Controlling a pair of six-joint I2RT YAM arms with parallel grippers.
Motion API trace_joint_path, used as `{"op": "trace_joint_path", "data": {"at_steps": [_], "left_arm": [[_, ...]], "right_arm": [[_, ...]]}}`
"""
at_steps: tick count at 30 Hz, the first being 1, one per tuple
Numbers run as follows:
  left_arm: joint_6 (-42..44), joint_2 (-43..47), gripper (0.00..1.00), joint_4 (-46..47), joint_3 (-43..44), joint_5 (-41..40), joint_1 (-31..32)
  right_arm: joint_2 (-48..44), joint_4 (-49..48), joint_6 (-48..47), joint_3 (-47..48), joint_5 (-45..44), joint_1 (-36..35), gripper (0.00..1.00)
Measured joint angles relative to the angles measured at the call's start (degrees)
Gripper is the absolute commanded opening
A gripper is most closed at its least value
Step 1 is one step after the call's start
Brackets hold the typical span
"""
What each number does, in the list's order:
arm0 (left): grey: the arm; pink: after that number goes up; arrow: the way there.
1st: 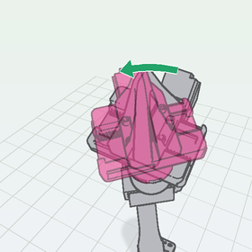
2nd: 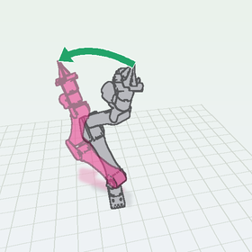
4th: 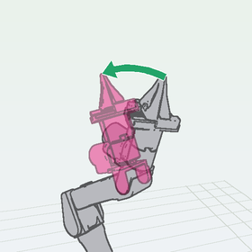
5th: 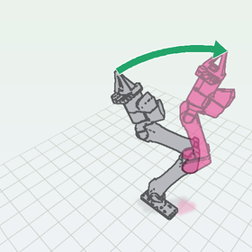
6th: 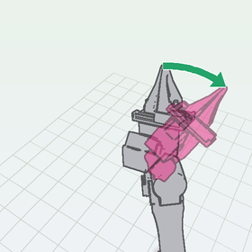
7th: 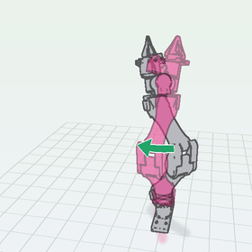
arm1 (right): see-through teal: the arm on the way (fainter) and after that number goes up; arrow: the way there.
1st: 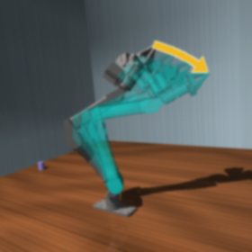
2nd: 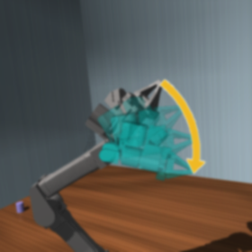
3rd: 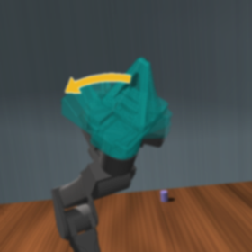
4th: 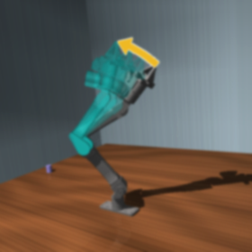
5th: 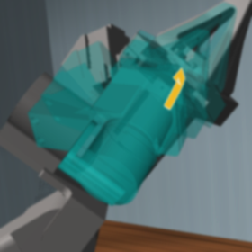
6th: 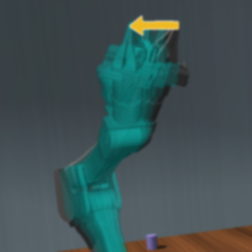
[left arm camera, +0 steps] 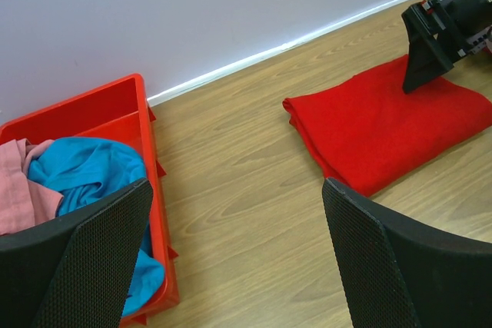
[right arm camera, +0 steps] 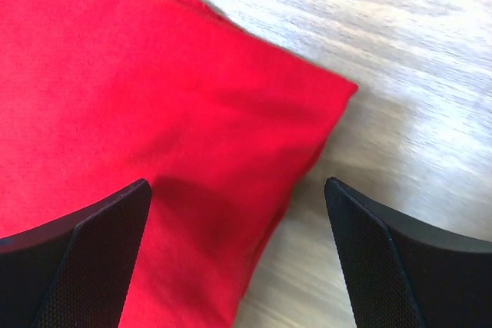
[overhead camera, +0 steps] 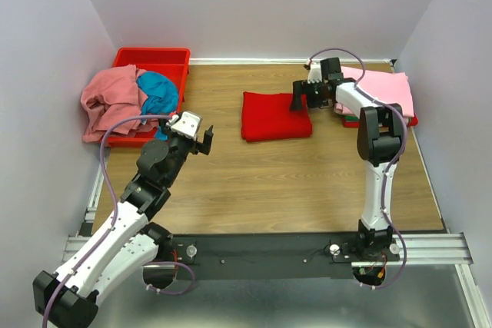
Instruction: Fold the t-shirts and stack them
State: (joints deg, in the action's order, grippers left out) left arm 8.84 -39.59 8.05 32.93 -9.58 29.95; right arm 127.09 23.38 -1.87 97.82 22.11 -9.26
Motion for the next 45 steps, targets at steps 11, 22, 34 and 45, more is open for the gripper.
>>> {"op": "trace_joint_path", "data": {"at_steps": [11,22,34,45], "left_arm": [[0.5,-1.8,0.98,0.0,0.0,0.0,0.0],[1.0,-1.8,0.98,0.0,0.0,0.0,0.0],[1.0,-1.8,0.98,0.0,0.0,0.0,0.0],[1.2,-1.4,0.98,0.0,0.0,0.0,0.0]], "right_arm": [[4.0,0.0,3.9,4.3,5.9,-0.3,0.88],[5.2,0.2,6.8,4.3,7.6,-3.8,0.31],[6.4,4.3,5.2,5.3,13.8,-3.8,0.0],[-1.4,9.7,2.4,5.3,23.4,-2.3,0.0]]}}
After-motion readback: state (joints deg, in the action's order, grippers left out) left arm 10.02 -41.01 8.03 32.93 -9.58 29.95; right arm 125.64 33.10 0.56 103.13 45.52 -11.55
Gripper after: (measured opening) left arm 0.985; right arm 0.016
